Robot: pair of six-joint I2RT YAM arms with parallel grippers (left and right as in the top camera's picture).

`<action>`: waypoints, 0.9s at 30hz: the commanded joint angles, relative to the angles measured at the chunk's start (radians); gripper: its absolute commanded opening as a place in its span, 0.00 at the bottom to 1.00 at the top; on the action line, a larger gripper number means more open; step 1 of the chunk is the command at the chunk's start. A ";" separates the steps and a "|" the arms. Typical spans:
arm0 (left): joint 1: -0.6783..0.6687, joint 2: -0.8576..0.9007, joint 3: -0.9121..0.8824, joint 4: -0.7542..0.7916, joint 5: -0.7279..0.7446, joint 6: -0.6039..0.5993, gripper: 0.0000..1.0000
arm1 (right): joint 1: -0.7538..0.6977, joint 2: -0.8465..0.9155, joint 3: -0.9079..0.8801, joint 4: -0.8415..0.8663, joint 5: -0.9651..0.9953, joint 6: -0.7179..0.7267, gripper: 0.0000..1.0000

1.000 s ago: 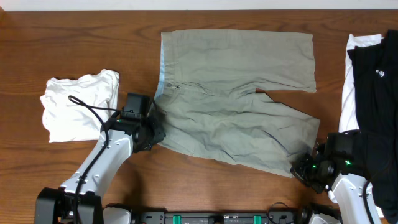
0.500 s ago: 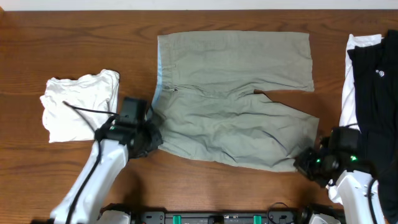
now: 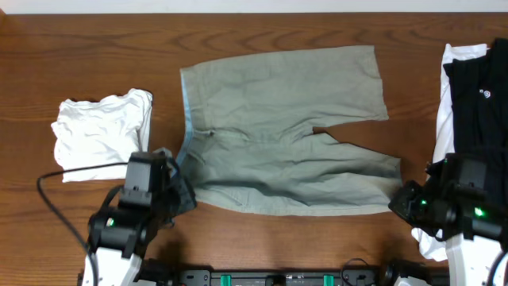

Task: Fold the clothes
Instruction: 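Lift the lower half and fold it upward over the top half with both grippers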

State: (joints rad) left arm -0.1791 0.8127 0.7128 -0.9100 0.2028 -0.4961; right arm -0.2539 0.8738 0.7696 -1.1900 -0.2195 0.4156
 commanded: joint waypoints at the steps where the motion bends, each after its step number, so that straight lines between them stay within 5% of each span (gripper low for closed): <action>1: 0.000 -0.080 0.009 -0.050 -0.013 0.014 0.06 | -0.002 -0.064 0.063 -0.031 0.021 -0.002 0.01; 12: 0.000 -0.247 0.156 -0.199 -0.031 0.012 0.06 | -0.001 -0.153 0.257 -0.136 0.100 -0.010 0.01; 18: 0.000 -0.204 0.167 -0.058 -0.145 -0.014 0.06 | -0.001 -0.073 0.274 -0.024 0.100 -0.053 0.01; 27: 0.000 0.065 0.167 0.236 -0.215 -0.013 0.06 | 0.013 0.272 0.277 0.278 0.023 -0.187 0.01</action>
State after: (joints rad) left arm -0.1883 0.7998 0.8639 -0.7116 0.1284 -0.5014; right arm -0.2447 1.0817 1.0321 -0.9649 -0.2287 0.3008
